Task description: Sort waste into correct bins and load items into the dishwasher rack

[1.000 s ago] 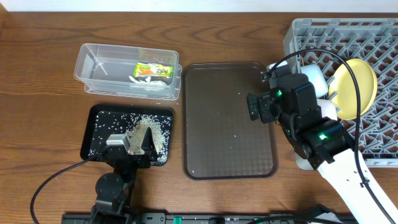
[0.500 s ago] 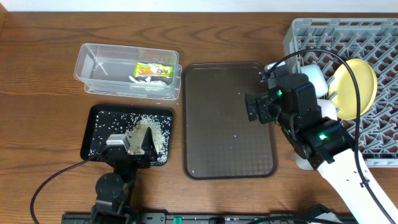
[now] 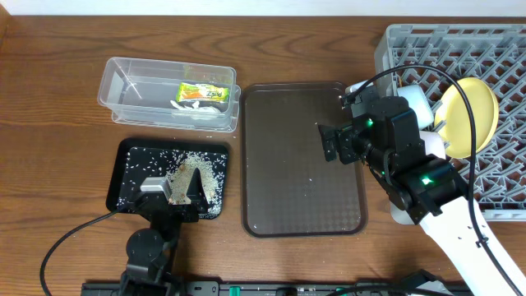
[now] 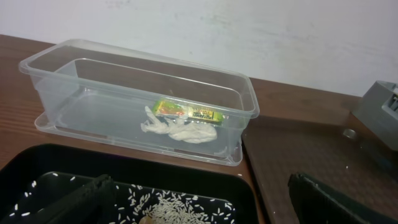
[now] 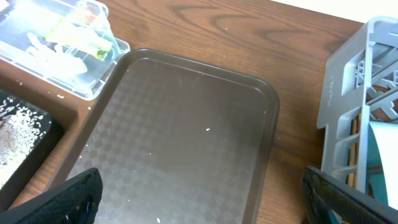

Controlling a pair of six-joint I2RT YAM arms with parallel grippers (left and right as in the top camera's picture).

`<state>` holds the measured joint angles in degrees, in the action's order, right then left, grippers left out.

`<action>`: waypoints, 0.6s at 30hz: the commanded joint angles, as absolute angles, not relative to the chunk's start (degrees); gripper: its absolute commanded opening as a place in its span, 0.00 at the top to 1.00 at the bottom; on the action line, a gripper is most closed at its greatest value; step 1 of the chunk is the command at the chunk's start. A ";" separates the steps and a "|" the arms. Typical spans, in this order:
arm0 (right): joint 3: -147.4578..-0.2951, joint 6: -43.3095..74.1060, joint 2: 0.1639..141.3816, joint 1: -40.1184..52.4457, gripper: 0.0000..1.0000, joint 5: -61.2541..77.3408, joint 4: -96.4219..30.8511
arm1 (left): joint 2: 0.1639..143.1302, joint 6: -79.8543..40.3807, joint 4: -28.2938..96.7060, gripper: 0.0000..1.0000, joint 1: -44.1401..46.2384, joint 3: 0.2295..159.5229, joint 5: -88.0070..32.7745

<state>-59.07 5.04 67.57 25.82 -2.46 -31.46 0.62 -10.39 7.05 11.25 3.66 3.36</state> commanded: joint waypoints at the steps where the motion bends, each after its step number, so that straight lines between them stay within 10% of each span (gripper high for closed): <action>1: -59.24 5.74 66.98 26.55 0.01 -1.87 -31.24 | 0.23 -9.45 7.60 0.09 10.94 2.00 3.44; 18: -59.24 5.74 66.98 26.55 0.01 -1.87 -35.44 | 0.23 -9.45 7.60 0.09 10.94 2.00 3.46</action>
